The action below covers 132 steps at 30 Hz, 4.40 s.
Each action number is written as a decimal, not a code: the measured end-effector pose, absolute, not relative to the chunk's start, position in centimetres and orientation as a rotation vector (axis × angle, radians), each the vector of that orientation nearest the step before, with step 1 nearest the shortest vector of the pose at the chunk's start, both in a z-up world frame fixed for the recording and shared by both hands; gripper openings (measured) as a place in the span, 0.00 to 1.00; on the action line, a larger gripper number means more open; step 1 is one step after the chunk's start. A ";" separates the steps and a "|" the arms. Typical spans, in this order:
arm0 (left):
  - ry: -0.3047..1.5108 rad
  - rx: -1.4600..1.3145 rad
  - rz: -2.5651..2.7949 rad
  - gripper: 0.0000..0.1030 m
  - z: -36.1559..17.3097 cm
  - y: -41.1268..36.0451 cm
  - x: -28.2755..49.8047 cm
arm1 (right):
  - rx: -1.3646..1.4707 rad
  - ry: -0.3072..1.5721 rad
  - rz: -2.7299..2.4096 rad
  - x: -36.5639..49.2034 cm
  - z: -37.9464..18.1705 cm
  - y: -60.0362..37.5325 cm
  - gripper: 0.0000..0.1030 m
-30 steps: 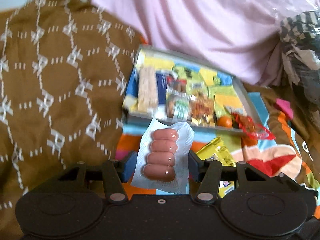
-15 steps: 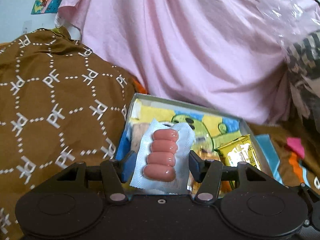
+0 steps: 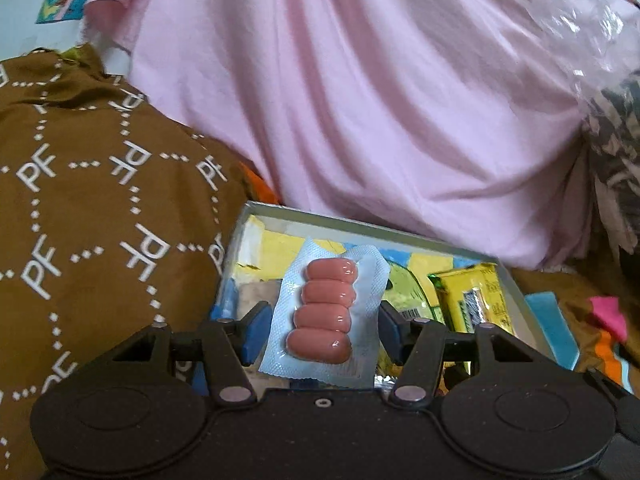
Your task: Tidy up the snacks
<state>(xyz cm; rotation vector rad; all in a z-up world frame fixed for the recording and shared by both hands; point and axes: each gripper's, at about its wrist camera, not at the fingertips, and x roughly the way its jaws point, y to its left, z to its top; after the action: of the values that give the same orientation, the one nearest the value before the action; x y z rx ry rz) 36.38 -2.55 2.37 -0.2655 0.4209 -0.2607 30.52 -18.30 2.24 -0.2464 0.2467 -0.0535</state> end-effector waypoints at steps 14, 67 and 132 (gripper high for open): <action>0.461 -0.181 -0.284 0.62 0.1 -4.6 37.2 | -0.246 0.376 -0.025 31.6 0.2 -18.1 0.52; 0.342 -0.151 -0.067 0.99 7.0 0.4 18.3 | -0.001 0.203 -0.077 14.5 7.5 -21.1 1.00; 0.475 0.065 0.048 0.99 2.6 -1.8 7.5 | -0.009 0.345 -0.080 5.5 4.5 -21.0 1.00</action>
<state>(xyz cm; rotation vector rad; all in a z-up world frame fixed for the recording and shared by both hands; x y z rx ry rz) 7.48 -1.84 2.56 0.0650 0.4745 0.0477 5.50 -21.02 4.51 -0.0086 0.3450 -0.0803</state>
